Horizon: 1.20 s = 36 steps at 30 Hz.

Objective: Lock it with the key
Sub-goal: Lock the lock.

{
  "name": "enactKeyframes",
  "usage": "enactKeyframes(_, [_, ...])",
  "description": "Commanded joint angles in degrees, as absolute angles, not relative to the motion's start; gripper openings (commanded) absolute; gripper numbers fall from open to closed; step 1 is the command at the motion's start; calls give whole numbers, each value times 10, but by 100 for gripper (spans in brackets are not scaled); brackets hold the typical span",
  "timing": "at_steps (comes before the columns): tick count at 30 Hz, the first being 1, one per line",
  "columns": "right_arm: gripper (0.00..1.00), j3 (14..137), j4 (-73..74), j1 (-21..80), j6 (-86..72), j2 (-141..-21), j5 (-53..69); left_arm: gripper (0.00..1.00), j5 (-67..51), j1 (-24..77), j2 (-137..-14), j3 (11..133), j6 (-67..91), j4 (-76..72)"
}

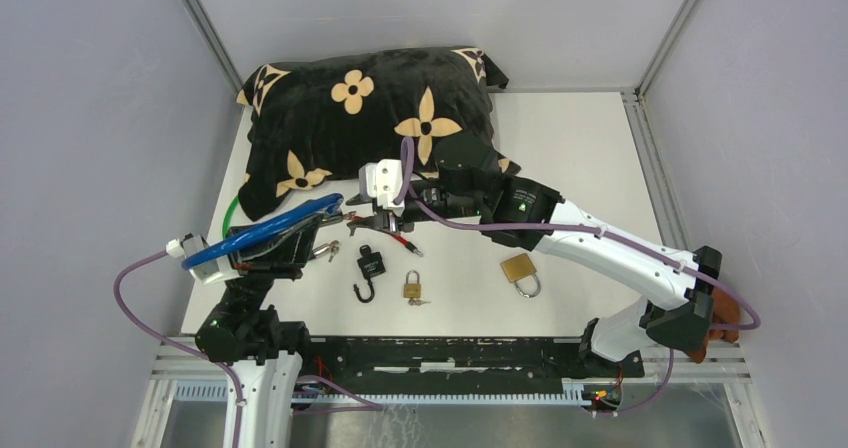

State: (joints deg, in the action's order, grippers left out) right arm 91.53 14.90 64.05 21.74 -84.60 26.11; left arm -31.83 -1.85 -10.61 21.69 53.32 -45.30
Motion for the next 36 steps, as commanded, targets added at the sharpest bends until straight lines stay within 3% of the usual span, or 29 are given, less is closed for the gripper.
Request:
enactKeyframes(1, [34,960,144,637,201,-858,279,2,-325,-18,-103,238,553,-483])
enactKeyframes(6, [3,987,162,628,182,-876,311,2,-331,-18,-103,240,551,-488])
enactKeyframes(11, [0,1002,169,594,122,-882,354,2,-332,-18,-102,241,553,-491])
enactKeyframes(12, [9,996,164,589,120,-877,356,2,-330,-18,-102,241,556,-489])
enactKeyframes(14, [47,955,134,589,141,-850,318,2,-320,-18,-103,244,560,-476])
enactKeyframes(15, [55,926,103,589,156,-827,294,2,-313,-18,-103,245,562,-466])
enactKeyframes(17, [62,846,20,589,213,-775,234,2,-297,-18,-106,251,568,-445])
enactKeyframes(20, [66,683,-180,592,339,-688,130,2,-281,-18,-119,265,593,-409])
enactKeyframes(22, [62,590,-302,602,483,-657,68,2,-273,-18,-130,275,612,-387])
enactKeyframes(27, [51,402,-609,624,998,-669,127,2,-273,-23,-140,300,626,-371])
enactKeyframes(31, [38,413,-737,645,1248,-755,156,2,-279,-29,-145,314,627,-368])
enactKeyframes(36, [41,445,-750,646,1449,-815,238,2,-277,-33,-145,316,628,-363])
